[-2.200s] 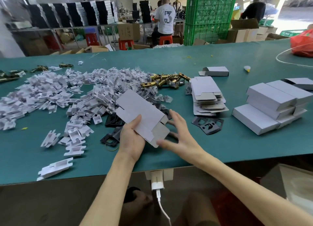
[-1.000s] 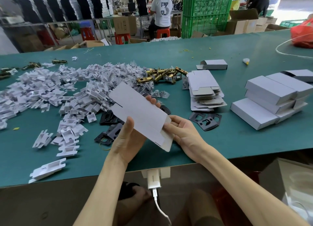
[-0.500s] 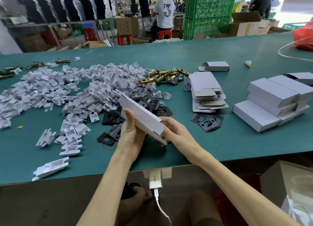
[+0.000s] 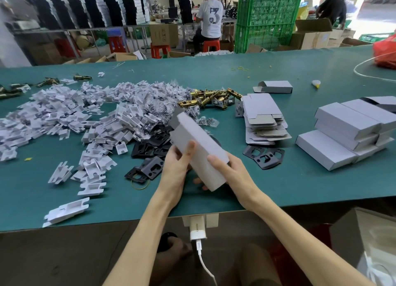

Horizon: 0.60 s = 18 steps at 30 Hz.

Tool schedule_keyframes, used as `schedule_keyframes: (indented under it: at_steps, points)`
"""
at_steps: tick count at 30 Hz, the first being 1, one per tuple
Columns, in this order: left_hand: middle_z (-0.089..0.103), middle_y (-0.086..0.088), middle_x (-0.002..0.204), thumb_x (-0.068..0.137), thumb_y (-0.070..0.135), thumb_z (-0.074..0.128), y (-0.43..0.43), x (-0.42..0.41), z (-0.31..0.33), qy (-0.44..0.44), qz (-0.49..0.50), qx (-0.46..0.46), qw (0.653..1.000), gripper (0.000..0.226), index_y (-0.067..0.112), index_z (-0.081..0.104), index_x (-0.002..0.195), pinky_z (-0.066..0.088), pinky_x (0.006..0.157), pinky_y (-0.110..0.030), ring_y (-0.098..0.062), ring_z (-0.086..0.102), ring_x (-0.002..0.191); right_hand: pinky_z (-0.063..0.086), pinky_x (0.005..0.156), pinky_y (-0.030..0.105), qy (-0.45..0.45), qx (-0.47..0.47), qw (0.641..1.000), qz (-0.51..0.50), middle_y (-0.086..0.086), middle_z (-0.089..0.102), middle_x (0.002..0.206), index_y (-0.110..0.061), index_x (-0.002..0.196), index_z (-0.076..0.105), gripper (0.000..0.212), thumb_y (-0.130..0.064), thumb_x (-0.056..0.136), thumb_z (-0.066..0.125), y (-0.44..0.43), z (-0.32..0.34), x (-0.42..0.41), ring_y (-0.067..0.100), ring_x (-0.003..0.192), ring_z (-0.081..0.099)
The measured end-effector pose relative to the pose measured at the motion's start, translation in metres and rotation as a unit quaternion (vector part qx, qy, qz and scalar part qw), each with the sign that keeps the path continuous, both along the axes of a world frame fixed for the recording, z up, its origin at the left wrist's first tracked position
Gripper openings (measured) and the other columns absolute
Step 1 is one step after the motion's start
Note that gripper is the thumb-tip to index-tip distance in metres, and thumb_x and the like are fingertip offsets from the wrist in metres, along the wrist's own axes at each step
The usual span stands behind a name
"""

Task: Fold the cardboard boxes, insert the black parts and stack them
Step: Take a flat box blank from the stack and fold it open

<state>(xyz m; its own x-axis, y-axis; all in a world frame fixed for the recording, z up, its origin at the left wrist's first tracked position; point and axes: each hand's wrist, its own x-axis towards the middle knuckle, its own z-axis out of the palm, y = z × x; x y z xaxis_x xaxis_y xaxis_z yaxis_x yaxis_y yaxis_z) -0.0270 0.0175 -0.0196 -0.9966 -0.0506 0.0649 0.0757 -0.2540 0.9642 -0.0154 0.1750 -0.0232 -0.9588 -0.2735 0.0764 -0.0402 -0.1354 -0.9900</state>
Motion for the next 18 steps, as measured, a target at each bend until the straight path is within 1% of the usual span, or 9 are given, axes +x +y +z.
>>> schedule_keyframes:
  at_steps: [2, 3, 4, 6, 8, 11, 14, 16, 18]
  points:
    - [0.072, -0.017, 0.124, 0.079, 0.057, 0.083, -0.0017, -0.0018, -0.0035, -0.003, -0.011, -0.010, 1.000, 0.078, 0.004, 0.058, 0.130, 0.057, 0.075, -0.039, -0.032, 0.069, 0.110, 0.060, 0.064, 0.041, -0.028, -0.043, 0.999, -0.013, 0.023, 0.071, 0.110, -0.007, 0.122, 0.062, 0.047, -0.043, 0.093, 0.064, 0.0035, 0.0006, -0.0013, 0.047, 0.086, 0.073]
    - [0.073, -0.015, 0.124, 0.087, 0.047, 0.081, -0.0027, -0.0031, -0.0049, -0.001, -0.015, -0.010, 1.000, 0.064, 0.005, 0.060, 0.129, 0.059, 0.079, -0.039, -0.033, 0.069, 0.113, 0.060, 0.066, 0.040, -0.033, -0.048, 0.998, -0.020, 0.022, 0.071, 0.110, -0.007, 0.121, 0.063, 0.047, -0.043, 0.092, 0.065, 0.0045, 0.0003, -0.0020, 0.044, 0.088, 0.073]
    - [0.074, -0.013, 0.123, 0.090, 0.038, 0.078, -0.0033, -0.0041, -0.0058, 0.001, -0.015, -0.007, 1.000, 0.053, 0.005, 0.061, 0.129, 0.061, 0.085, -0.039, -0.032, 0.069, 0.114, 0.060, 0.069, 0.039, -0.032, -0.042, 0.998, -0.029, 0.018, 0.072, 0.108, -0.008, 0.118, 0.065, 0.045, -0.043, 0.090, 0.066, 0.0051, -0.0007, -0.0031, 0.038, 0.090, 0.073]
    - [0.075, -0.013, 0.122, 0.092, 0.029, 0.072, -0.0032, -0.0044, -0.0062, 0.005, -0.009, -0.001, 1.000, 0.044, 0.004, 0.064, 0.128, 0.059, 0.095, -0.040, -0.030, 0.070, 0.112, 0.058, 0.072, 0.035, -0.022, -0.022, 0.998, -0.045, 0.008, 0.072, 0.101, -0.012, 0.113, 0.067, 0.040, -0.044, 0.088, 0.067, 0.0049, -0.0034, -0.0050, 0.024, 0.090, 0.069]
    - [0.075, -0.015, 0.121, 0.098, 0.025, 0.066, -0.0023, -0.0041, -0.0053, 0.002, 0.001, 0.004, 1.000, 0.034, 0.004, 0.066, 0.125, 0.058, 0.097, -0.043, -0.029, 0.070, 0.109, 0.056, 0.073, 0.033, -0.011, -0.016, 0.998, -0.058, 0.003, 0.071, 0.098, -0.012, 0.110, 0.067, 0.040, -0.046, 0.088, 0.068, 0.0034, -0.0054, -0.0056, 0.018, 0.088, 0.067]
    - [0.077, -0.015, 0.114, 0.103, 0.021, 0.060, -0.0033, -0.0041, -0.0046, -0.015, 0.019, 0.025, 0.999, 0.023, 0.006, 0.070, 0.118, 0.059, 0.091, -0.041, -0.026, 0.072, 0.101, 0.052, 0.068, 0.027, 0.031, 0.019, 0.996, -0.080, -0.004, 0.070, 0.091, -0.015, 0.103, 0.067, 0.037, -0.049, 0.089, 0.066, 0.0016, -0.0048, -0.0052, 0.012, 0.081, 0.065]
    - [0.078, -0.015, 0.109, 0.102, 0.015, 0.062, -0.0042, -0.0037, -0.0073, -0.002, 0.016, -0.010, 1.000, 0.018, 0.004, 0.072, 0.112, 0.061, 0.086, -0.042, -0.027, 0.074, 0.095, 0.054, 0.070, 0.038, 0.028, 0.008, 0.995, -0.090, 0.003, 0.071, 0.094, -0.007, 0.103, 0.065, 0.043, -0.048, 0.090, 0.065, 0.0022, -0.0020, -0.0039, 0.018, 0.083, 0.067]
    - [0.078, -0.014, 0.108, 0.101, 0.015, 0.063, -0.0025, -0.0029, -0.0097, 0.011, 0.004, -0.050, 0.999, 0.021, 0.000, 0.072, 0.112, 0.062, 0.084, -0.040, -0.028, 0.074, 0.096, 0.051, 0.074, 0.048, 0.023, -0.010, 0.994, -0.102, 0.015, 0.066, 0.092, 0.005, 0.101, 0.061, 0.051, -0.045, 0.093, 0.066, 0.0036, -0.0008, -0.0038, 0.024, 0.083, 0.061]
    - [0.079, -0.012, 0.103, 0.100, 0.021, 0.065, -0.0011, -0.0030, -0.0112, 0.013, 0.003, -0.056, 0.998, 0.024, -0.001, 0.073, 0.107, 0.062, 0.076, -0.033, -0.024, 0.076, 0.090, 0.051, 0.081, 0.061, 0.009, -0.023, 0.993, -0.111, 0.027, 0.066, 0.099, 0.008, 0.103, 0.062, 0.050, -0.041, 0.097, 0.064, 0.0044, -0.0006, -0.0037, 0.028, 0.087, 0.060]
